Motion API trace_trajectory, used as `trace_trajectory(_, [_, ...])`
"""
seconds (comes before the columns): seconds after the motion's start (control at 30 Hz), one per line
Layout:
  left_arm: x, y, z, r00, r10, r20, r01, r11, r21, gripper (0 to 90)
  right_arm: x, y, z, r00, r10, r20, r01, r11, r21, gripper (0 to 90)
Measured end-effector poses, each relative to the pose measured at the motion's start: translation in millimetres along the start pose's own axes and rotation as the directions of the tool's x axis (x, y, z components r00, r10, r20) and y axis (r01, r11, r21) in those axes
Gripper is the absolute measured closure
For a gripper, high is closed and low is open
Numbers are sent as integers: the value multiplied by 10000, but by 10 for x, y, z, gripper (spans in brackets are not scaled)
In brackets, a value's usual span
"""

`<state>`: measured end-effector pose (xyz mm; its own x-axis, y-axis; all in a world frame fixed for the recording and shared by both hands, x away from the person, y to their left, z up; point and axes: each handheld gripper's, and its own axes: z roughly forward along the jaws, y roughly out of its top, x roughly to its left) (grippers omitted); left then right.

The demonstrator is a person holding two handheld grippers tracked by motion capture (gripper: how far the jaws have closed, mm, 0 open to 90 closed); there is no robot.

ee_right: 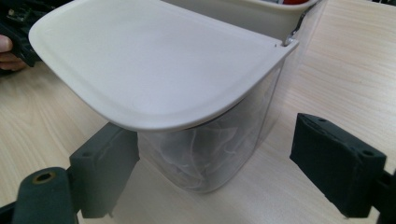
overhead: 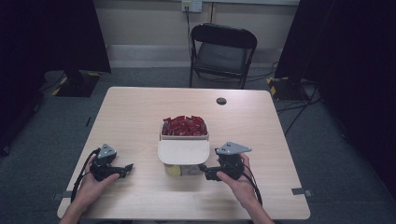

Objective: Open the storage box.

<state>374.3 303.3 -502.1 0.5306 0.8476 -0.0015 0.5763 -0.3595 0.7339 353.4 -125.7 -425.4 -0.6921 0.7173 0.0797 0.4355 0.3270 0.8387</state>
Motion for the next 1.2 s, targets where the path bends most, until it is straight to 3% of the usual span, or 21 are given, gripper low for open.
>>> trace_trajectory(0.37, [0, 0, 0, 10000, 5, -2, -5, 10000, 4, 118, -14, 54, 11, 9999, 102, -94, -102, 9999, -56, 144])
trace_trajectory(0.53, [0, 0, 0, 10000, 9, -2, -9, 10000, 2, 117, -18, 108, 37, 9998, 103, -140, -100, 9997, 208, 138])
trace_trajectory(1.2, [0, 0, 0, 10000, 12, -4, -12, 10000, 4, 117, -28, 311, 113, 9999, 89, -68, -89, 9999, -139, 144])
